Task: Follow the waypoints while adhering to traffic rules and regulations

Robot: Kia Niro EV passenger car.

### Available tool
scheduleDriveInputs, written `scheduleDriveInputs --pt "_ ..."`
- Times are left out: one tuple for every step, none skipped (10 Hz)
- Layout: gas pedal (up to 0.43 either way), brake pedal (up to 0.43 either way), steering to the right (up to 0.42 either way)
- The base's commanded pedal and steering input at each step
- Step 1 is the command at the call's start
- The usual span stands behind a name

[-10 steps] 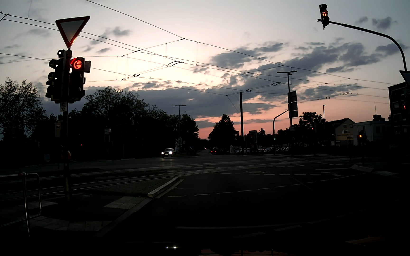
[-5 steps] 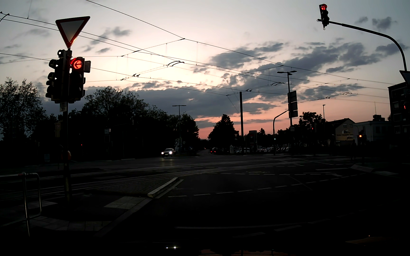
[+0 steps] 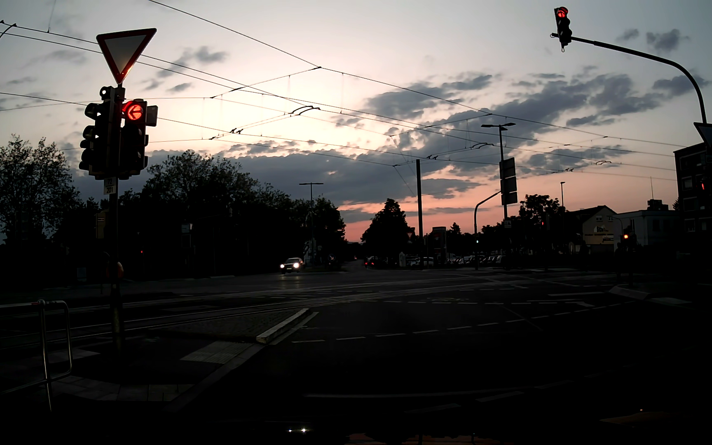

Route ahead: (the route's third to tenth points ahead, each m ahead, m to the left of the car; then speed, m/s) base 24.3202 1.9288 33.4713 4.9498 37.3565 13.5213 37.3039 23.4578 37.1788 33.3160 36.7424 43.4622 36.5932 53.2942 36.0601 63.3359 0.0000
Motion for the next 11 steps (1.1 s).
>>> scheduleDriveInputs --pt "0.000 0.244 0.026" --pt "0.000 0.244 0.026" --pt "0.000 0.244 0.027" --pt "0.000 0.244 0.026" --pt "0.000 0.244 0.027" --pt "0.000 0.238 0.027" --pt "0.000 0.244 0.027" --pt "0.000 0.244 0.027" --pt "0.000 0.244 0.027" --pt "0.000 0.244 0.026" --pt "0.000 0.244 0.027"
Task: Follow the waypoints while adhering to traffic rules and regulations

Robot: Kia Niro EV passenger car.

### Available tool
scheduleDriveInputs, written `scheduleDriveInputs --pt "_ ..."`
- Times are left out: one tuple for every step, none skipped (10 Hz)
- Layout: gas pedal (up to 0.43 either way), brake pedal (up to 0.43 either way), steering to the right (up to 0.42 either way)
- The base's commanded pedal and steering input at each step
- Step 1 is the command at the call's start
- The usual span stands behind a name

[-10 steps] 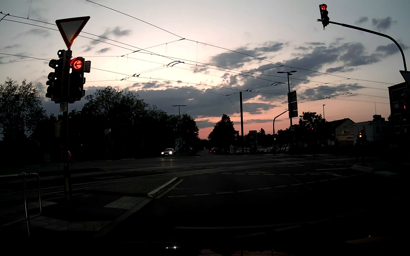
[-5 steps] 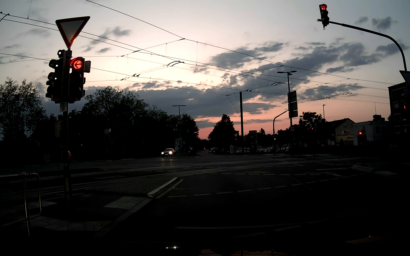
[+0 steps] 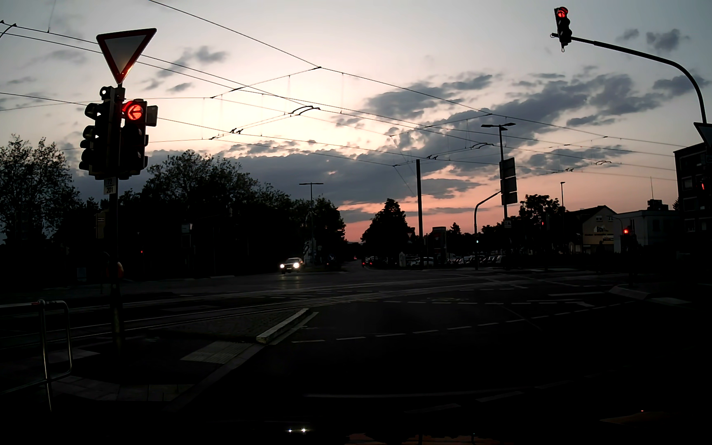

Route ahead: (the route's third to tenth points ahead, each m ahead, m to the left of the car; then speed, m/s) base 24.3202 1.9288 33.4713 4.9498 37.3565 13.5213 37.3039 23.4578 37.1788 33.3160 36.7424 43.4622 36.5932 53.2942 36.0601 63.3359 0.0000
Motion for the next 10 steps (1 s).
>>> scheduleDriveInputs --pt "0.000 0.244 0.026" --pt "0.000 0.244 0.027" --pt "0.000 0.244 0.027" --pt "0.000 0.244 0.026" --pt "0.000 0.244 0.027" --pt "0.000 0.238 0.026" --pt "0.000 0.159 0.027" --pt "0.000 0.000 0.027" --pt "0.000 0.000 0.027" --pt "0.000 0.000 0.027"
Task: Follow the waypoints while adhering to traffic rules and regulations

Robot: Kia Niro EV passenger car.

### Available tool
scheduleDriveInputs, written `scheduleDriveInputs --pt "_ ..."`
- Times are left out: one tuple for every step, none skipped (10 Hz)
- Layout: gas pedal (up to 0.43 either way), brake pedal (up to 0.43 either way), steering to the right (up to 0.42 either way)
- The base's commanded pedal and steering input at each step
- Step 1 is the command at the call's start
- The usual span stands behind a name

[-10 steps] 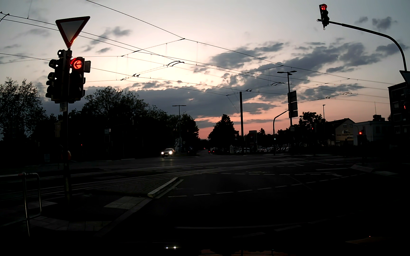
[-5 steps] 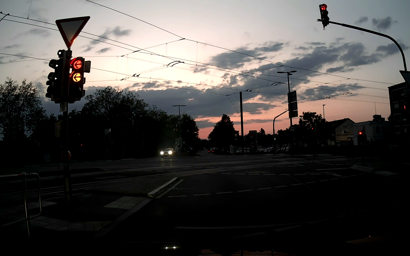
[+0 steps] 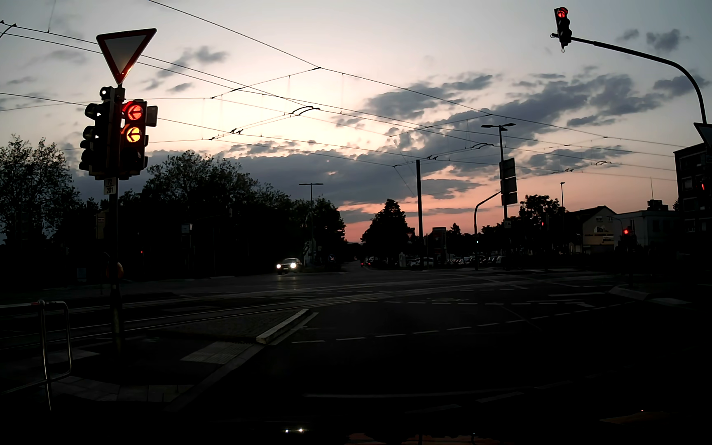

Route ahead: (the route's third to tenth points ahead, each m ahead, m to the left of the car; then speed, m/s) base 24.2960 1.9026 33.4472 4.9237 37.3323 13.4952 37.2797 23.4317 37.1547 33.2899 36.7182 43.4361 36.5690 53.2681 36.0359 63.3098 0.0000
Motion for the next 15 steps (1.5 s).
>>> scheduleDriveInputs --pt "0.000 0.000 0.027" --pt "0.000 0.000 0.026" --pt "0.000 0.000 0.027" --pt "0.020 0.000 0.026" --pt "0.189 0.000 0.026" --pt "0.209 0.000 0.027" --pt "0.209 0.000 0.027" --pt "0.209 0.000 0.027" --pt "0.209 0.000 0.026" --pt "0.209 0.000 0.026" --pt "0.248 0.000 0.027" --pt "0.268 0.000 0.027" --pt "0.280 0.000 0.026" --pt "0.287 0.000 0.026" --pt "0.311 0.000 0.025"
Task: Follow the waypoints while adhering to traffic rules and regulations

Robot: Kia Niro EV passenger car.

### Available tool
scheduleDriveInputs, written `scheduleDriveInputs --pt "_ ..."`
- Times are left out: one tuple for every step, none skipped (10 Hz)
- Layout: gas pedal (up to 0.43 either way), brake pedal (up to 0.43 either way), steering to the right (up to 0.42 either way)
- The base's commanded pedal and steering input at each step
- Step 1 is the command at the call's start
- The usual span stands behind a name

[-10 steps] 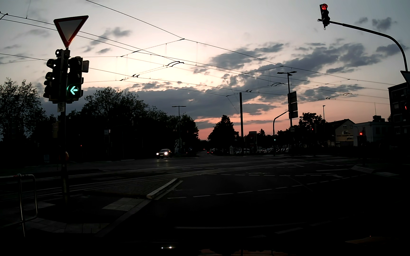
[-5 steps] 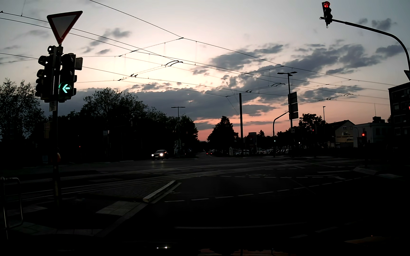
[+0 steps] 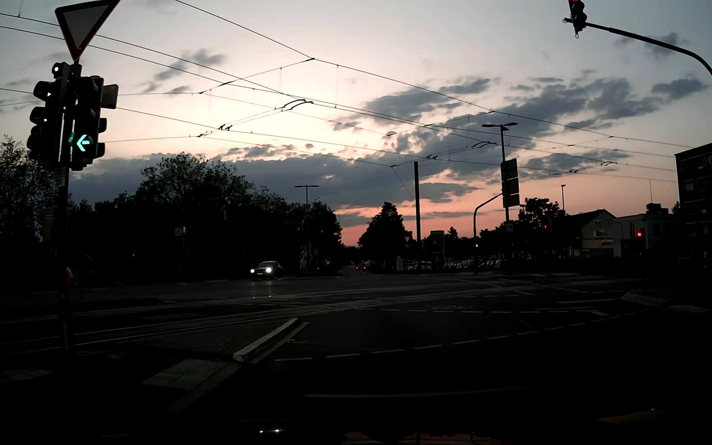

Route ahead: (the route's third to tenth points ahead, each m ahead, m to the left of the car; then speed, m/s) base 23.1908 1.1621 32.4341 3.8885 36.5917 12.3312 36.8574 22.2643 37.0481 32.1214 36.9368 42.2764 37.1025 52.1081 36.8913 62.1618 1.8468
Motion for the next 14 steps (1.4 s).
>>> scheduleDriveInputs --pt "0.311 0.000 0.022" --pt "0.319 0.000 0.017" --pt "0.319 0.000 0.014" --pt "0.319 0.000 0.013" --pt "0.319 0.000 0.013" --pt "0.319 0.000 0.013" --pt "0.319 0.000 0.013" --pt "0.319 0.000 0.013" --pt "0.311 0.000 0.013" --pt "0.311 0.000 0.013" --pt "0.311 0.000 0.014" --pt "0.311 0.000 0.013" --pt "0.311 0.000 0.014" --pt "0.299 0.000 0.014"
